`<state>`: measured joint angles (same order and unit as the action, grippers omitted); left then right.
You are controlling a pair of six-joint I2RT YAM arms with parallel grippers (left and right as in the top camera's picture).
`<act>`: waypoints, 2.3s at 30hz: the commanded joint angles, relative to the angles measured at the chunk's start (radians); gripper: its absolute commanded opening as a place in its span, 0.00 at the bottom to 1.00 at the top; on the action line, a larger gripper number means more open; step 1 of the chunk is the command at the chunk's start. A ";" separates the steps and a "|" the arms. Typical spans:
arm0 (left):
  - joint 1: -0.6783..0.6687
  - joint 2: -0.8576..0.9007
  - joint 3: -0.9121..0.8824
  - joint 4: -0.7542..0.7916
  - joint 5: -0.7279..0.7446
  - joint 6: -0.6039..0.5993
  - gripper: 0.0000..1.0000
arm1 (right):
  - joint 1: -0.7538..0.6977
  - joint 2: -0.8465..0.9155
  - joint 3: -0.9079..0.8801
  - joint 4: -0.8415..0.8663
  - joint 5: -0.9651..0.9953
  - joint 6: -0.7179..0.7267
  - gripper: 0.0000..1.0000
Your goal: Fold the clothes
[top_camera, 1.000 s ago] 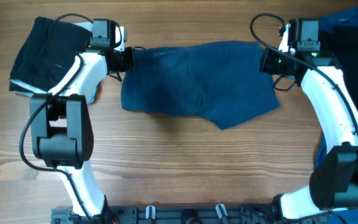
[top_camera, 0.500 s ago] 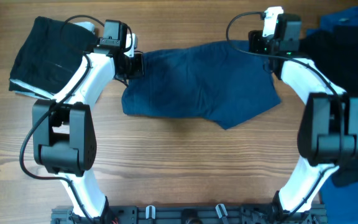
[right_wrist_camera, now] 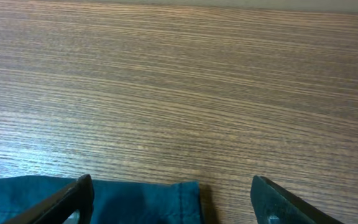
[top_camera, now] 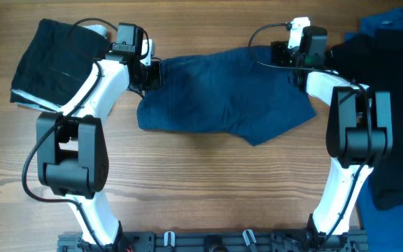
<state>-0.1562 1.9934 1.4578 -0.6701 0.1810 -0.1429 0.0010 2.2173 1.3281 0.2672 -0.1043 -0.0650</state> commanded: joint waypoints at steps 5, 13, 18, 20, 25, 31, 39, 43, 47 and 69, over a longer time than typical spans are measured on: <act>-0.006 -0.024 0.001 -0.005 0.002 0.008 0.08 | 0.002 0.064 0.009 -0.013 -0.054 0.013 0.81; -0.006 -0.024 0.001 -0.004 0.002 0.008 0.09 | 0.002 0.021 0.047 -0.018 -0.054 0.073 0.12; -0.006 -0.024 0.001 -0.001 0.001 0.008 0.06 | 0.002 -0.105 0.062 -0.048 -0.055 0.077 0.04; -0.006 -0.029 0.001 0.000 0.001 0.008 0.04 | 0.002 -0.171 0.062 -0.107 -0.054 0.077 0.04; -0.006 -0.129 0.001 -0.005 0.002 0.008 0.04 | 0.002 -0.329 0.062 -0.407 -0.080 0.076 0.04; -0.006 -0.327 0.001 -0.119 0.002 0.007 0.04 | 0.001 -0.507 0.062 -0.763 -0.079 0.096 0.04; -0.006 -0.369 0.001 -0.480 0.002 -0.104 0.04 | 0.001 -0.624 0.061 -1.353 -0.077 0.154 0.04; -0.006 -0.369 0.001 -0.624 0.002 -0.135 0.04 | 0.001 -0.626 0.061 -1.574 -0.076 0.185 0.04; -0.006 -0.369 0.001 -0.729 0.050 -0.163 0.04 | 0.001 -0.655 0.061 -1.710 -0.067 0.230 0.04; -0.348 -0.496 -0.401 -0.865 0.093 -0.397 0.04 | 0.001 -0.948 -0.174 -1.854 -0.053 0.426 0.04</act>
<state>-0.4629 1.5055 1.1690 -1.5459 0.2207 -0.4938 0.0029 1.2743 1.1542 -1.5806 -0.1421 0.3275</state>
